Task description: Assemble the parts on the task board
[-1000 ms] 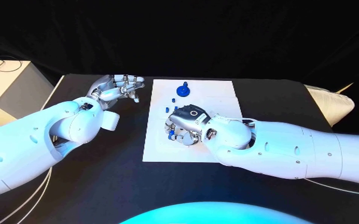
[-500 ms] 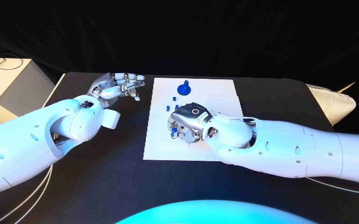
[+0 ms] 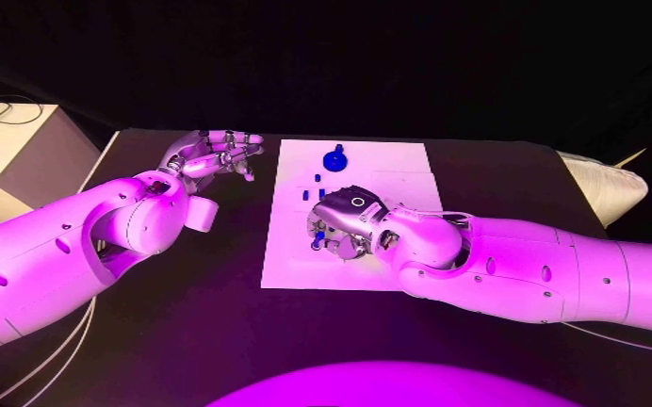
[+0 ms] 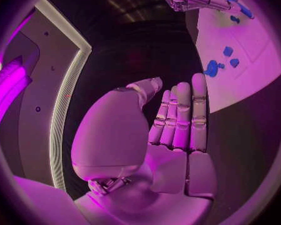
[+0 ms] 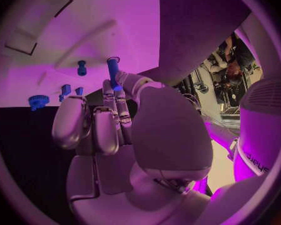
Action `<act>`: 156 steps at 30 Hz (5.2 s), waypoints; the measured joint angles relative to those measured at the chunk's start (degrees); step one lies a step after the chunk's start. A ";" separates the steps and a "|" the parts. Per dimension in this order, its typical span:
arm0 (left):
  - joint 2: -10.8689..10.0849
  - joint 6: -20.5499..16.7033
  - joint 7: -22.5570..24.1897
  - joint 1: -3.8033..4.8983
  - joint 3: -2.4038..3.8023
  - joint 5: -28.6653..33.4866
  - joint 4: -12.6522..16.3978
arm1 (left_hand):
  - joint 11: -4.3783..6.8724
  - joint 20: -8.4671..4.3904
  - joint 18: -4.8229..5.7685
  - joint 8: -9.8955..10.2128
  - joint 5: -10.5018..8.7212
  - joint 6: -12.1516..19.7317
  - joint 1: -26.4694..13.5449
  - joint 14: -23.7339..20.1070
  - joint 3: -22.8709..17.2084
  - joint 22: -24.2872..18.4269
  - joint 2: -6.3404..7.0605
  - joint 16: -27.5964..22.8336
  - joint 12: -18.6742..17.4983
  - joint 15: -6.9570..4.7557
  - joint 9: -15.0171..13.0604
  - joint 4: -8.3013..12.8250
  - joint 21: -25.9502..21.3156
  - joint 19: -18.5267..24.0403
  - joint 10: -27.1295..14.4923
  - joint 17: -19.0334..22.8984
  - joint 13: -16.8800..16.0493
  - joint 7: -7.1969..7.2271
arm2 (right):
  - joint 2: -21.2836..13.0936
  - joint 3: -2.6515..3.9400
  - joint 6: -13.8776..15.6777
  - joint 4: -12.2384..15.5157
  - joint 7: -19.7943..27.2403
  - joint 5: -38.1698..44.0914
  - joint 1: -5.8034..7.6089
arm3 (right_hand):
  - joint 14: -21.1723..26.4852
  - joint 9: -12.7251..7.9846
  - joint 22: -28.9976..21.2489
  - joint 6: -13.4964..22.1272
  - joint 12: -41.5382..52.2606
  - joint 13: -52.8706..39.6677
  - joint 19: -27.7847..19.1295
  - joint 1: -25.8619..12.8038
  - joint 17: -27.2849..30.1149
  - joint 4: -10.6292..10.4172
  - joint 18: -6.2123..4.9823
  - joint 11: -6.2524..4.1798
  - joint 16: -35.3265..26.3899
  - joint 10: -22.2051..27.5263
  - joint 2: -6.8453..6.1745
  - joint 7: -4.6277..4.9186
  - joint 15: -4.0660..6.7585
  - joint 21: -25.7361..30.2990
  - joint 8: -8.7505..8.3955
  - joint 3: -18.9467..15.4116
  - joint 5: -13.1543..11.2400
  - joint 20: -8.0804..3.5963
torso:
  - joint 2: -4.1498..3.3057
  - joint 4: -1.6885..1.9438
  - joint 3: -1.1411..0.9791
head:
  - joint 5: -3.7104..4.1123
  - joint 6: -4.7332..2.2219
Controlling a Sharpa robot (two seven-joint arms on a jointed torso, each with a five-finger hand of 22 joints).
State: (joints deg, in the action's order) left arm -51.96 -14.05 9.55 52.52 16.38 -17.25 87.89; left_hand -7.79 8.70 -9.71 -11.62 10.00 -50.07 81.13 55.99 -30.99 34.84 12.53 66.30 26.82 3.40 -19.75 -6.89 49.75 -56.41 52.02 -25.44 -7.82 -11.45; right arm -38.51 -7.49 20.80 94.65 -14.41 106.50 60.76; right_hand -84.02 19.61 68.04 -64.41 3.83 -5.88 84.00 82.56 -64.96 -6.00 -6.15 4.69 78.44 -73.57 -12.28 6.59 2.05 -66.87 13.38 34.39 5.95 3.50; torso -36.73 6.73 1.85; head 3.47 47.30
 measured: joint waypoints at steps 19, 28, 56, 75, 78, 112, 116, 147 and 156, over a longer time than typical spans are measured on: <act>-0.17 0.03 -0.06 0.00 0.00 0.00 0.10 | 0.00 0.00 0.00 0.00 0.00 0.00 0.00 0.00 0.00 0.00 0.00 0.00 -0.02 0.00 0.01 0.01 0.00 0.00 0.00 0.00 -0.01 0.00 | 0.35 -0.06 -0.24 -0.23 -0.12 0.03 -0.39 | -0.01 0.06 0.10 0.07 0.14 -0.02 0.00 0.01 0.00 0.10 0.00 0.11 0.00 -0.11 -0.01 0.06 -0.01 0.00 -0.06 -0.10 0.05 0.00 | 0.01 0.03 0.04 | -0.09 0.33; -0.20 0.03 -0.08 0.00 0.00 0.00 0.16 | 0.00 0.00 0.00 0.00 0.00 0.00 0.00 0.00 -0.01 0.00 0.00 0.00 -0.03 0.00 0.01 0.01 0.00 0.00 0.00 0.00 -0.01 0.00 | 1.01 -0.24 -0.81 -1.05 -0.27 0.06 -0.52 | -0.01 0.33 -0.21 0.20 0.14 -0.02 0.00 -0.03 0.49 0.17 -0.01 0.11 0.00 -0.11 0.02 0.18 -0.01 0.37 0.17 -0.16 0.06 0.00 | 0.01 0.00 0.04 | -0.13 0.51; -0.31 0.04 -0.12 -0.01 0.00 0.00 0.16 | 0.00 0.00 0.00 0.00 0.00 0.00 0.00 0.00 -0.01 -0.06 0.00 0.00 -0.03 0.00 -0.03 0.01 0.00 0.00 0.00 0.00 0.05 0.00 | 1.04 -0.95 -1.66 -2.39 0.79 -1.69 -0.91 | 1.76 -3.57 -13.14 9.80 0.92 2.08 -3.91 2.80 11.28 -5.42 -0.94 1.98 -5.34 19.88 -0.61 1.97 -3.37 17.00 -8.22 -21.37 1.44 2.87 | 0.03 -0.03 -0.03 | -0.07 0.52; -0.23 0.06 -0.13 -0.01 0.00 0.00 0.08 | 0.00 0.00 0.00 0.00 0.00 0.00 0.00 0.00 -0.01 -0.05 0.00 0.00 0.19 0.00 -0.02 0.01 0.00 0.00 0.00 0.00 0.04 0.00 | -1.57 -0.52 4.52 -0.70 0.71 -2.86 -0.93 | 2.17 -5.40 -13.35 13.91 1.92 2.05 -3.53 6.66 11.45 -10.86 -0.94 2.73 -5.30 23.58 -1.69 0.63 -3.78 17.77 -9.42 -25.06 2.49 3.25 | 0.04 -0.02 0.01 | 0.71 -0.16; -0.22 0.07 -0.13 -0.02 0.00 0.00 0.06 | 0.00 0.00 0.00 0.00 0.00 0.00 0.00 0.00 -0.01 -0.05 0.00 0.00 0.19 0.00 -0.02 0.01 0.00 0.00 0.00 0.00 0.04 0.00 | -3.65 -0.20 4.94 0.41 0.85 -4.92 -0.30 | 1.42 -5.58 -12.00 13.37 4.11 1.70 -2.81 7.22 10.49 -10.51 -0.95 1.60 -4.55 18.97 -0.71 2.01 -3.03 15.98 -9.34 -23.72 2.51 2.83 | 0.08 -0.04 0.01 | 0.93 -0.30; -1.10 0.12 0.07 -2.16 0.01 0.02 0.69 | 0.00 0.00 0.00 0.00 0.00 0.00 0.00 0.00 0.15 -0.05 0.00 0.00 0.18 0.00 0.00 -0.15 0.00 0.00 0.00 0.00 0.03 0.00 | -22.45 -0.02 -2.87 8.06 -14.74 -33.99 4.64 | 0.00 6.38 6.91 4.84 83.16 -69.07 0.04 -13.28 -10.02 -10.90 2.64 -4.58 10.43 -10.57 4.20 -1.70 1.25 -10.66 3.25 -35.49 8.38 -1.28 | 0.37 -0.65 0.13 | 3.22 -0.82; -1.19 0.12 0.10 -2.19 0.01 0.02 0.86 | 0.00 0.00 0.00 0.00 0.00 0.00 0.00 0.00 0.15 -0.10 0.00 0.00 0.42 0.00 0.00 -0.15 0.00 0.00 0.00 0.00 0.03 0.00 | -22.49 -0.02 -3.18 8.14 -17.12 -33.93 4.09 | 0.00 6.68 6.91 4.84 83.17 -69.07 0.02 -14.11 -10.02 -10.92 2.64 -4.58 10.43 -10.57 4.58 -1.70 1.25 -10.92 3.48 -37.81 9.03 -1.27 | 0.37 -0.62 0.13 | 3.29 -0.74; -1.53 0.14 0.16 -2.26 0.01 0.04 1.03 | 0.00 0.00 0.00 0.00 0.00 0.00 0.00 0.00 0.16 -0.14 0.00 0.00 0.42 0.00 -0.04 -0.48 0.00 0.00 0.00 0.00 0.03 0.00 | -17.57 0.04 -1.98 3.95 -22.43 -30.65 0.23 | 0.00 7.60 6.88 4.78 83.16 -69.05 0.01 -17.18 -10.00 -11.02 2.63 -4.58 10.43 -10.56 4.97 -1.72 1.24 -11.12 4.24 -41.35 8.86 -1.24 | 0.30 -0.65 0.01 | 3.01 -0.01; -1.51 0.15 0.13 -2.26 0.01 0.04 1.00 | 0.00 0.00 0.00 0.00 0.00 0.00 0.00 0.00 0.16 -0.15 0.00 0.00 0.42 0.00 -0.03 -0.47 0.00 0.00 0.00 0.00 0.03 0.00 | -17.40 0.08 -0.85 3.79 -22.45 -31.08 0.15 | 0.00 7.63 6.88 4.75 83.16 -69.04 0.01 -13.73 -9.99 -10.76 2.64 -4.57 10.66 -10.55 7.55 -1.77 1.24 -11.67 4.04 -40.45 17.54 -1.24 | 0.36 -0.69 0.07 | 3.08 0.03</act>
State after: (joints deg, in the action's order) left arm -53.47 -13.91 9.68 50.26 16.39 -17.22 88.89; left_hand -7.78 8.70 -9.70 -11.62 10.00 -50.07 81.13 55.99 -30.83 34.68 12.52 66.30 27.24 3.40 -19.78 -7.36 49.75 -56.41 52.02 -25.44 -7.79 -11.45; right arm -55.91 -7.41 19.96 98.44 -36.87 75.42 60.91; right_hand -84.02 27.24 74.91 -59.66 86.99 -74.92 84.01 68.83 -74.95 -16.76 -3.52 0.12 89.09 -84.12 -4.72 4.81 3.29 -78.54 17.41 -6.06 23.49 2.26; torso -36.38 6.05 1.92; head 6.54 47.32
